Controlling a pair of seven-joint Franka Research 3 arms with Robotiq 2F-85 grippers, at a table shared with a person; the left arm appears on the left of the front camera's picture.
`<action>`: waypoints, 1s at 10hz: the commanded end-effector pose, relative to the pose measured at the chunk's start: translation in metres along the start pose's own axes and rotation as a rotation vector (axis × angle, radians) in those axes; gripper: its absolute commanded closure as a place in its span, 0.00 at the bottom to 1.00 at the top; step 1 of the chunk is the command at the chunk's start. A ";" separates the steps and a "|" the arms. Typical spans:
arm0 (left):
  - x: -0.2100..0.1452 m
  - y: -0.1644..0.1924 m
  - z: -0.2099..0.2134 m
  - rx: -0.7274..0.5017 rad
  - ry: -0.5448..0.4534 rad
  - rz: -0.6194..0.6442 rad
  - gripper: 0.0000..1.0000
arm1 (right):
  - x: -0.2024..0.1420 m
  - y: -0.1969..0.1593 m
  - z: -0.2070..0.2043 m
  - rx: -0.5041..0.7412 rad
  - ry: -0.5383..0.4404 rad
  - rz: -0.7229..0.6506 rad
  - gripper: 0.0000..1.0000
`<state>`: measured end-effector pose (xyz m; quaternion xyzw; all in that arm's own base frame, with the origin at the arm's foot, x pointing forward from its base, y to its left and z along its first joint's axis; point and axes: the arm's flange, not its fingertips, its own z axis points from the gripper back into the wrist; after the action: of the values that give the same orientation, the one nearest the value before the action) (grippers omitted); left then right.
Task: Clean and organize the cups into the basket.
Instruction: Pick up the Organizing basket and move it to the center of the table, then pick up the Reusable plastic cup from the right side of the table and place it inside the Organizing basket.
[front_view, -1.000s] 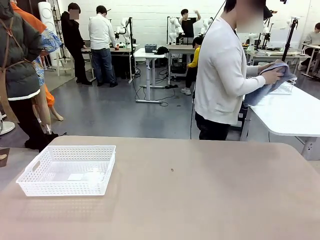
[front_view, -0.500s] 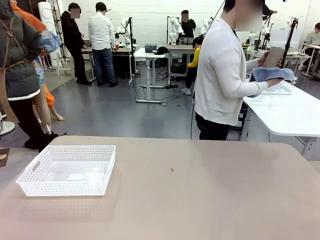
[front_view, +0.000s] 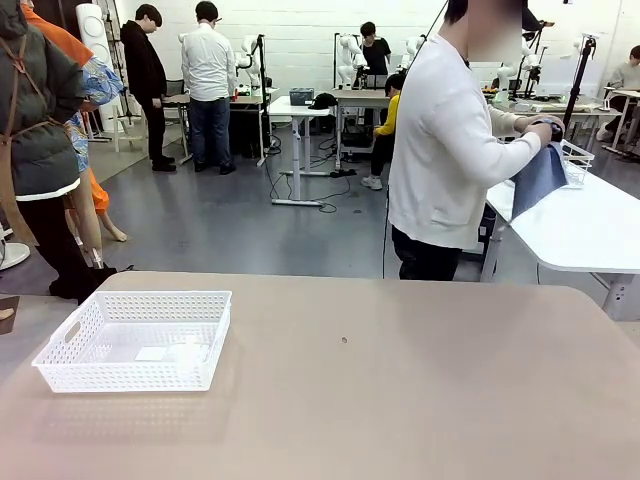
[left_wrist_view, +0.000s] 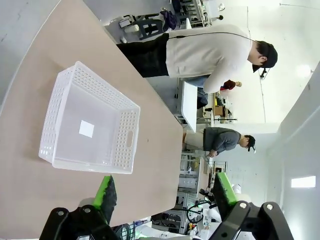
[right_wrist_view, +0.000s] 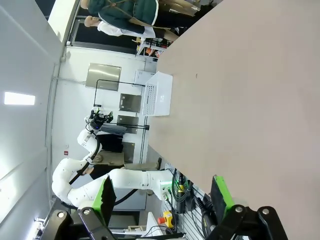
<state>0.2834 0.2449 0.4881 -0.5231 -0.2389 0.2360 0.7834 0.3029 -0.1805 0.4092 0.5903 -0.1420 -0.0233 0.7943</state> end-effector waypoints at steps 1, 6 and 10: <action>0.000 0.000 0.001 -0.009 0.000 -0.003 0.00 | 0.000 0.000 0.002 0.001 -0.004 0.001 0.00; 0.000 0.000 0.001 -0.009 0.000 -0.003 0.00 | 0.000 0.000 0.002 0.001 -0.004 0.001 0.00; 0.000 0.000 0.001 -0.009 0.000 -0.003 0.00 | 0.000 0.000 0.002 0.001 -0.004 0.001 0.00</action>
<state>0.2832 0.2451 0.4881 -0.5230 -0.2391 0.2362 0.7833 0.3020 -0.1819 0.4092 0.5899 -0.1434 -0.0251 0.7942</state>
